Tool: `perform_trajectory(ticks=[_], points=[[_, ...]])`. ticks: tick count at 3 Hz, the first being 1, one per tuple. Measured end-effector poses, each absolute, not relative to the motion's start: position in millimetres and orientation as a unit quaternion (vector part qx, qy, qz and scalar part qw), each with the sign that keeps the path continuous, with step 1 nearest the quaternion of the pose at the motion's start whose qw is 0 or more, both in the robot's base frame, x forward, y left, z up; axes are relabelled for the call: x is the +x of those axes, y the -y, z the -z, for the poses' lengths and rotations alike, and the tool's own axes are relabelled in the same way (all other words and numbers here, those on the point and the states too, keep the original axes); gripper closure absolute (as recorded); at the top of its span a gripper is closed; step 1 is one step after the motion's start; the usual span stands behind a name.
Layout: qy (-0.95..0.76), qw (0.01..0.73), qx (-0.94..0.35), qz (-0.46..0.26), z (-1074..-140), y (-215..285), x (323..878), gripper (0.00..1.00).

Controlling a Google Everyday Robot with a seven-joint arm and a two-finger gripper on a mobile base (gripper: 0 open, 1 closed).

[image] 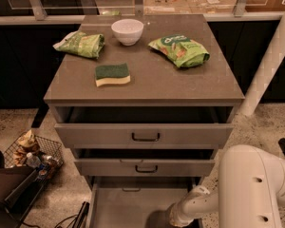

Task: Open bottom drawer

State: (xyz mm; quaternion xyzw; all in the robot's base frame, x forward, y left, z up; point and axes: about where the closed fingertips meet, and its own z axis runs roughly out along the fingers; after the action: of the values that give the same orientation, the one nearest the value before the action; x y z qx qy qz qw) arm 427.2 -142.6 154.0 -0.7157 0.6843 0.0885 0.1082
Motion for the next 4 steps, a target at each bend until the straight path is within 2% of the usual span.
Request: perform_trajectory(ticks=[1,2,3,4], points=[[-0.685,0.108,-0.715,-0.089,-153,143,427,0.94],[-0.689,0.09,-0.713,-0.097,-147,143,418,1.0],[-0.695,0.056,-0.705,-0.129,-132,137,384,1.0],[-0.696,0.056,-0.705,-0.129,-133,137,387,1.0]])
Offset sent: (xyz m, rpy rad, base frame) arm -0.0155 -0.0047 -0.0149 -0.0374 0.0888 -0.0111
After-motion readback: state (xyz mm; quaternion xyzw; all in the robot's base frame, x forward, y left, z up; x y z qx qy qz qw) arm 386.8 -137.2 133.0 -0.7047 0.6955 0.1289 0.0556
